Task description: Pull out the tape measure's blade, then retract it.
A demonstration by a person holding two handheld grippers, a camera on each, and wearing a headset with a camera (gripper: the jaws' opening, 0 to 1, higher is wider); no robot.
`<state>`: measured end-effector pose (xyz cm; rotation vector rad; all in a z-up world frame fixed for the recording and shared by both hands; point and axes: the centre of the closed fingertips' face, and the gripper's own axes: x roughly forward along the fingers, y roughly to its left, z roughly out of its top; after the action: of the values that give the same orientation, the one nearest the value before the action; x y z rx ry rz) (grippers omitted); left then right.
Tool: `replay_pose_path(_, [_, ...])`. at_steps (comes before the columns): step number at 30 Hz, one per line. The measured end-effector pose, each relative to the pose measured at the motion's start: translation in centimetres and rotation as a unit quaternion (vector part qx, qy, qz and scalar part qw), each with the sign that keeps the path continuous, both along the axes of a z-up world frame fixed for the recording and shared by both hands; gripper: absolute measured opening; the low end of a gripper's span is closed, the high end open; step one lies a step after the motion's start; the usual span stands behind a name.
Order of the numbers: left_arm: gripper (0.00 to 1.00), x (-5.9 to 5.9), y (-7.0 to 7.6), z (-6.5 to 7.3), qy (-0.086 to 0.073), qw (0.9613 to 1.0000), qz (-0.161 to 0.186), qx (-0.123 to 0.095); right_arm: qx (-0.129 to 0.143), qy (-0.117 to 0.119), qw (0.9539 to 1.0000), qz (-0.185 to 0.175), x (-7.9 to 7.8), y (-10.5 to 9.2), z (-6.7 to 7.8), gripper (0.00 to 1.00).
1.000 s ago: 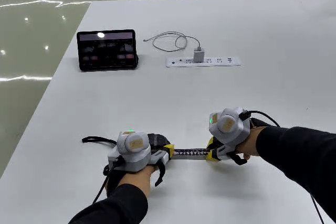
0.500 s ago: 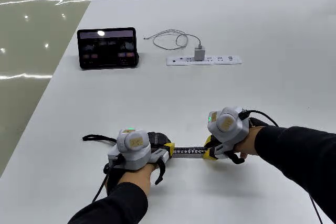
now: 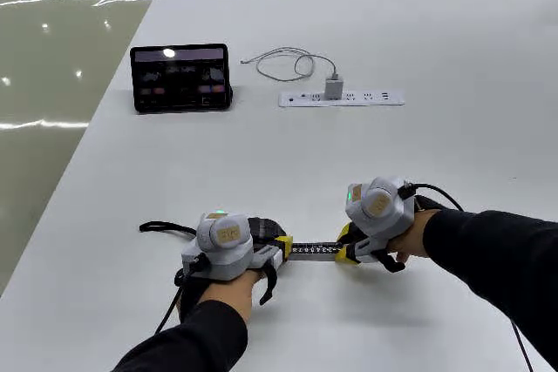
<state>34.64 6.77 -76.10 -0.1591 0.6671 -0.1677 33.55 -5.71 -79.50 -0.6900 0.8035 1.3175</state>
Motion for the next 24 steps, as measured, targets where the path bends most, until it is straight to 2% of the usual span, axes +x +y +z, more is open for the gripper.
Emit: replay_pose_path(24, [0.57, -0.1, 0.0, 0.0, 0.003, 1.0000, -0.002, -0.005, 0.024, -0.005, 0.9997, 0.004, -0.3, 2.0, 0.1, 0.11])
